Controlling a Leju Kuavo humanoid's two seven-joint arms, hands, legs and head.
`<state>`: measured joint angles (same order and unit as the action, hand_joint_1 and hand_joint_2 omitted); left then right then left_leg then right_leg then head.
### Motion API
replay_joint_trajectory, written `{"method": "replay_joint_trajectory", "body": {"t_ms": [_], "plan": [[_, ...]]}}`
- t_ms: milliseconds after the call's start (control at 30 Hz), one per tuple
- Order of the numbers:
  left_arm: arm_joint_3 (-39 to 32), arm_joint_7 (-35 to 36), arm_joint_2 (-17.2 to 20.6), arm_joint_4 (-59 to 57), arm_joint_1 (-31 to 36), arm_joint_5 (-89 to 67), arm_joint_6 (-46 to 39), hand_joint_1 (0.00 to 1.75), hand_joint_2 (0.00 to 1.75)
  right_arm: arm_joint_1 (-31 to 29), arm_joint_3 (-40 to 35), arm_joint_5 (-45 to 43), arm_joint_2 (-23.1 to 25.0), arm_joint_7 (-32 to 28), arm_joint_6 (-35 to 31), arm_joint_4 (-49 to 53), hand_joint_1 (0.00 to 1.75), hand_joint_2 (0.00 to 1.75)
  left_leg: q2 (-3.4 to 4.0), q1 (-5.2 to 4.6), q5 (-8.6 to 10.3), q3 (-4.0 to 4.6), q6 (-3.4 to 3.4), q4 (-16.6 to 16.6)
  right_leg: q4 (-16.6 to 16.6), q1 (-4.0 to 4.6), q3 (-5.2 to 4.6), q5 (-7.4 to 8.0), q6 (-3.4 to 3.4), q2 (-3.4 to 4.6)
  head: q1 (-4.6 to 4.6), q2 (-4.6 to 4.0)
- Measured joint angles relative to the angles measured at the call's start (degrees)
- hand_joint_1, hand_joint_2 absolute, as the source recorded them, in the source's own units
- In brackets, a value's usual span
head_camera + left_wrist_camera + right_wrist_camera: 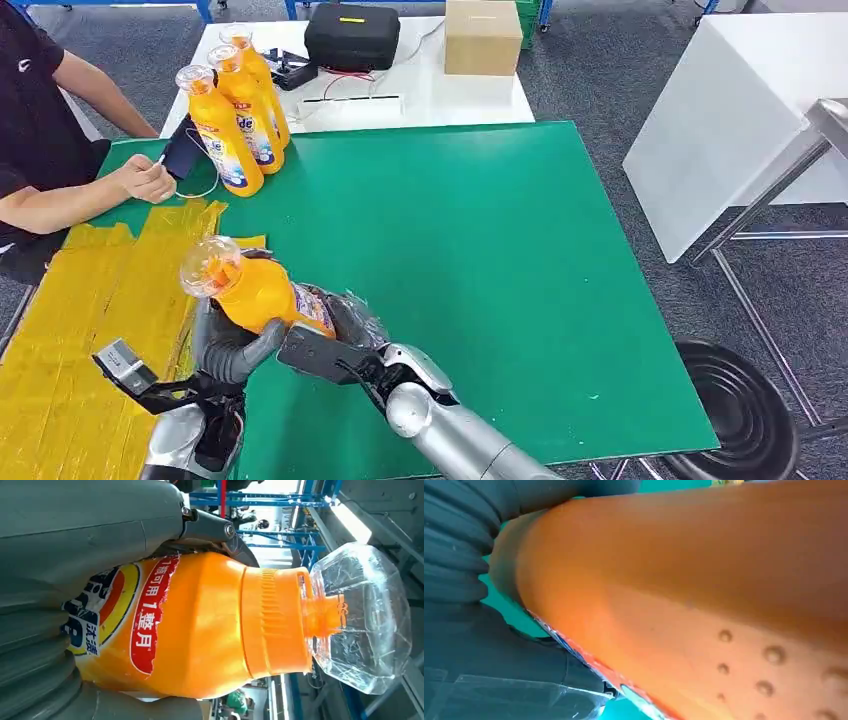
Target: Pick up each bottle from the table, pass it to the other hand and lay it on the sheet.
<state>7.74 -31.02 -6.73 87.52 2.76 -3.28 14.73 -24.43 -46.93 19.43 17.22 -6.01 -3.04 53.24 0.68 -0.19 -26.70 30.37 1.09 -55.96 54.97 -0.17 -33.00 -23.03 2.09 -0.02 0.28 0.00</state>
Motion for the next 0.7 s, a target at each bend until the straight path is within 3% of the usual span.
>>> {"method": "replay_joint_trajectory", "body": {"t_ms": [33,67,233,433,700], "plan": [[0.04,-0.15,0.04,-0.04,0.07,-0.64,-0.51,1.75,1.75,-0.01,0.00,0.26,0.00,0.00,-0.20,-0.04,0.00,1.75,0.00,0.00,0.00,0.00,0.00,0.00,0.00,0.00,0.00,0.00,0.00,0.00,0.00,0.00],[0.15,-0.53,0.09,-0.09,0.17,-2.45,-2.24,1.75,1.75,0.00,0.02,0.83,0.00,0.00,-1.05,-0.04,0.00,0.00,-0.01,0.00,0.00,0.00,0.00,0.00,0.00,0.00,0.00,0.00,0.00,0.00,0.00,0.00],[-0.53,-1.33,0.74,0.07,0.49,-17.52,-19.82,1.75,1.75,1.68,0.92,2.69,-1.71,-0.13,-6.06,2.87,0.00,0.00,-0.01,0.00,0.00,0.01,0.00,0.00,0.00,0.00,-0.01,0.00,0.00,0.00,-0.04,0.00],[-5.29,1.27,3.72,-0.37,0.00,-41.30,-47.68,1.75,1.75,5.77,6.10,1.55,-7.30,-2.47,-5.64,13.84,0.00,0.00,-0.01,-0.01,0.00,0.02,0.00,0.00,0.00,-0.01,-0.01,0.00,0.00,0.00,0.00,0.00],[-10.76,6.63,6.05,-2.78,-1.66,-54.02,-54.27,1.75,1.75,8.98,7.78,1.14,-11.37,-3.24,-5.31,23.41,0.00,0.00,0.01,0.00,0.00,0.07,0.00,0.00,0.00,-0.01,-0.06,0.00,0.00,0.00,0.00,0.00]]}}
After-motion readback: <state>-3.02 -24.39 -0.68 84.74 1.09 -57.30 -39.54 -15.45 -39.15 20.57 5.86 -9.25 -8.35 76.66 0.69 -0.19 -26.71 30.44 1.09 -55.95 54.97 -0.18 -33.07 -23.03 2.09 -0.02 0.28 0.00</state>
